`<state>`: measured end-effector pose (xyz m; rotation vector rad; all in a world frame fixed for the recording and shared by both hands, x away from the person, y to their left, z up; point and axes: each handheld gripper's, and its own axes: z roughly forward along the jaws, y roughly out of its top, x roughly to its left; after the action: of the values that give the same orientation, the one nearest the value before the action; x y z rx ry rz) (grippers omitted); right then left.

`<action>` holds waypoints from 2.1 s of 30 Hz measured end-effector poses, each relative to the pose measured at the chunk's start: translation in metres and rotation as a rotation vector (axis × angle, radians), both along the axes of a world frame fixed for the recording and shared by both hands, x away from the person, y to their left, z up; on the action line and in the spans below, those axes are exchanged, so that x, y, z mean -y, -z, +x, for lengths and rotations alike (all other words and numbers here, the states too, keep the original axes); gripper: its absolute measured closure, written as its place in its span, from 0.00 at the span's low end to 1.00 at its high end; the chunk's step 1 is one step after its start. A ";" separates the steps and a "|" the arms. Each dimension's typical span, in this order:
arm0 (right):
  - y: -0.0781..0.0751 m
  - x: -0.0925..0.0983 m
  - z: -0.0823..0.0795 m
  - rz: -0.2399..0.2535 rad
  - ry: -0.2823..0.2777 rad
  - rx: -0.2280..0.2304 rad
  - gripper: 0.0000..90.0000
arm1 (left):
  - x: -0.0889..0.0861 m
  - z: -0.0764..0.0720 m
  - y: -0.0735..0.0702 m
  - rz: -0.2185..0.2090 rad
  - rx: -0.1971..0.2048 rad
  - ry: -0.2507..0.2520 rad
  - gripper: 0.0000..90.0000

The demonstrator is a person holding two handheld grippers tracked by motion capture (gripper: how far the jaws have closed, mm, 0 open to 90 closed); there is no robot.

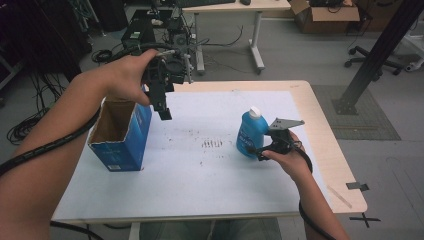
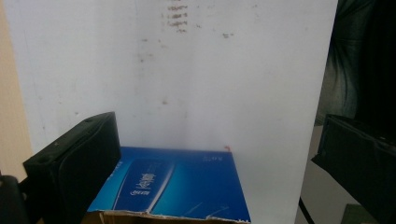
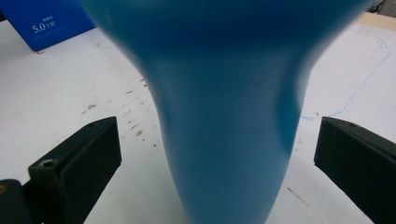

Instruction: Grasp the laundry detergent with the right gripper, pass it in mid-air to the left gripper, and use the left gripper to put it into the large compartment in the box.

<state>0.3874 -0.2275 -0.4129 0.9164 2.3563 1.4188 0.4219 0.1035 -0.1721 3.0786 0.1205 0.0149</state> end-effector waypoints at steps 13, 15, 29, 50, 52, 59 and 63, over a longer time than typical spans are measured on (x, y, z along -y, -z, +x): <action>0.009 -0.005 -0.001 0.049 0.064 0.060 0.01 | -0.006 -0.001 -0.002 -0.017 0.006 -0.004 0.00; 0.012 -0.006 -0.001 0.057 0.084 0.067 0.01 | -0.006 -0.001 -0.001 -0.019 0.008 -0.001 0.00; 0.020 -0.012 -0.001 0.078 0.103 0.097 0.00 | -0.008 -0.003 0.002 -0.014 0.005 0.000 0.00; 0.020 -0.017 -0.003 0.092 0.113 0.137 0.12 | -0.009 -0.006 -0.001 -0.012 0.015 -0.002 0.00; 0.020 -0.017 -0.003 0.092 0.116 0.142 0.13 | -0.009 -0.006 -0.001 -0.012 0.016 -0.002 0.00; 0.021 -0.017 -0.004 0.088 0.118 0.157 0.19 | -0.008 -0.005 0.000 -0.006 0.013 -0.001 0.00; 0.022 -0.017 -0.004 0.086 0.117 0.168 0.24 | -0.007 -0.005 -0.001 -0.004 0.015 0.001 0.00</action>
<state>0.3835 -0.2103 -0.4347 0.9026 2.1009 1.4975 0.4167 0.1107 -0.1713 3.0736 0.1181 0.0379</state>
